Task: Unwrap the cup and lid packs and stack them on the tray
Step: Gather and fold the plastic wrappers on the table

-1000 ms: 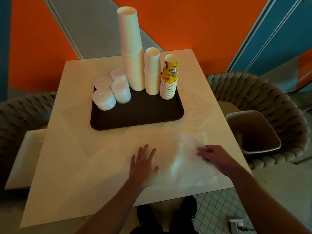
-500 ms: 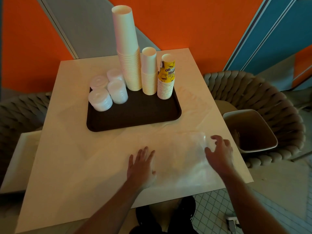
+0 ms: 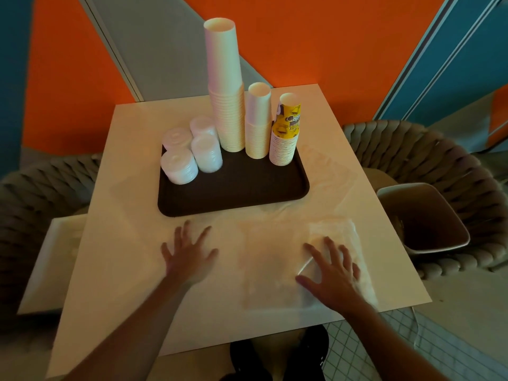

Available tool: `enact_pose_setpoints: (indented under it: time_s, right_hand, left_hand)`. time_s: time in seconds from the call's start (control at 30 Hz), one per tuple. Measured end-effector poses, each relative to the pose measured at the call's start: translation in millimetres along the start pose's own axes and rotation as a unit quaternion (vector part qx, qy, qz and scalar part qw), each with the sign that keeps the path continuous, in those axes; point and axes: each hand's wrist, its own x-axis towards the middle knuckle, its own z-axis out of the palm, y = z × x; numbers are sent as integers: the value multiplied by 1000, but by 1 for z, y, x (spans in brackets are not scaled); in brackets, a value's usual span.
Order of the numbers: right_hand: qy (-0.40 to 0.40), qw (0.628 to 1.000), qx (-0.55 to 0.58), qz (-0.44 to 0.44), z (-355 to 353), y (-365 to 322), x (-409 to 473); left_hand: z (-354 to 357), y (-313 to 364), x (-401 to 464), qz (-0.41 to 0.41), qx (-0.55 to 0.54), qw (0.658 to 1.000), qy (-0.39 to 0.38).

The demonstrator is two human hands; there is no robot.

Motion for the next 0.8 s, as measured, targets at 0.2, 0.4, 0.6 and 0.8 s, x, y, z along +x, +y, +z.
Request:
enact_pose_setpoints:
  time_s: [0.2,0.4,0.6,0.8]
  right_hand:
    - [5,1000,-7,12,-2,3,1]
    - [1,1000,-7,29,5,-14,-3]
    - [6,1000,-6,24,21,-52,-16]
    - [5,999,38,19,11,-79,-24]
  left_hand:
    - [-6,-33,6,12,34,999,-40]
    - [-13,-11,-17,-18,-61,997,-42]
    - [-28,35,-66,6,-335,934,-124]
    - [-40,89,-102,-3,-487,857,-171]
